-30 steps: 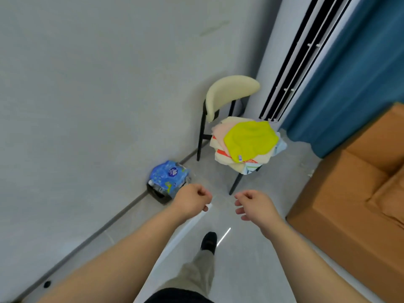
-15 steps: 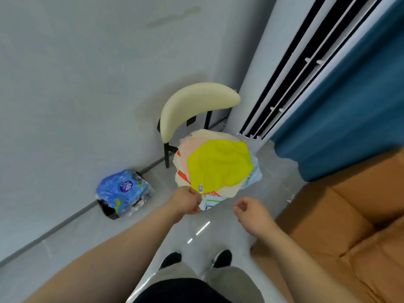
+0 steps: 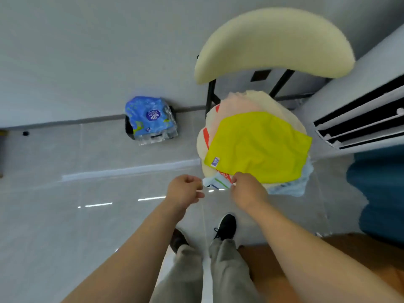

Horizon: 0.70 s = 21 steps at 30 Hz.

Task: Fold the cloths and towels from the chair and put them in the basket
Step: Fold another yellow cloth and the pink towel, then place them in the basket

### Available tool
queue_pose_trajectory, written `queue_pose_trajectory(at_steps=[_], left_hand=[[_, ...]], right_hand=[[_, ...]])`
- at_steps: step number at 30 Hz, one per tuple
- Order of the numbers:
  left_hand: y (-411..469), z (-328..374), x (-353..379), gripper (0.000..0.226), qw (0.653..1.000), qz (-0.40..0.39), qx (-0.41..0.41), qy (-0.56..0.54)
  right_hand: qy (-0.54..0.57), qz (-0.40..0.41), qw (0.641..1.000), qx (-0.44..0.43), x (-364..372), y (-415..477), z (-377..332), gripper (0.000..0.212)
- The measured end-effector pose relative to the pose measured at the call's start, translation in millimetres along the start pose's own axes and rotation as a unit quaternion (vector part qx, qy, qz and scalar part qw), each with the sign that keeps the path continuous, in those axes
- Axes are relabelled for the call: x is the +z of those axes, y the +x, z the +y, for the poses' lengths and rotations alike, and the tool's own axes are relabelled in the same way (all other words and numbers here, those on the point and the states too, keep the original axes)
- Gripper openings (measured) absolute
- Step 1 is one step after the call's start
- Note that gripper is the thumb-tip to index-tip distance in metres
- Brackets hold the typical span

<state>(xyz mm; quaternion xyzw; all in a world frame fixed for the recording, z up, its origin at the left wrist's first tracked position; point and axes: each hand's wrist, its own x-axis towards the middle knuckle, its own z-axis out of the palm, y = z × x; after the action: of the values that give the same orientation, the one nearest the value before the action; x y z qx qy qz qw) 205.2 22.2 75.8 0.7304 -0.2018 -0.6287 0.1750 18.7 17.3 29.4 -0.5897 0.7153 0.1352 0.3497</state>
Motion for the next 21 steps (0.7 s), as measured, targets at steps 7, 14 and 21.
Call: queue_pose_trajectory(at_steps=[7, 14, 21], left_hand=[[78.1, -52.2, 17.9, 0.008, 0.996, 0.022, 0.026, -0.084], [151.1, -114.9, 34.3, 0.014, 0.979, 0.072, 0.083, -0.171], [168.3, -163.0, 74.4, 0.012, 0.960, 0.118, 0.154, -0.200]], right_hand=[[-0.104, 0.076, 0.984, -0.125, 55.3, 87.6, -21.6, 0.028], [-0.227, 0.214, 0.934, -0.177, 108.5, 145.0, -27.4, 0.050], [-0.108, 0.294, 0.925, -0.214, 109.3, 164.6, -18.2, 0.034]])
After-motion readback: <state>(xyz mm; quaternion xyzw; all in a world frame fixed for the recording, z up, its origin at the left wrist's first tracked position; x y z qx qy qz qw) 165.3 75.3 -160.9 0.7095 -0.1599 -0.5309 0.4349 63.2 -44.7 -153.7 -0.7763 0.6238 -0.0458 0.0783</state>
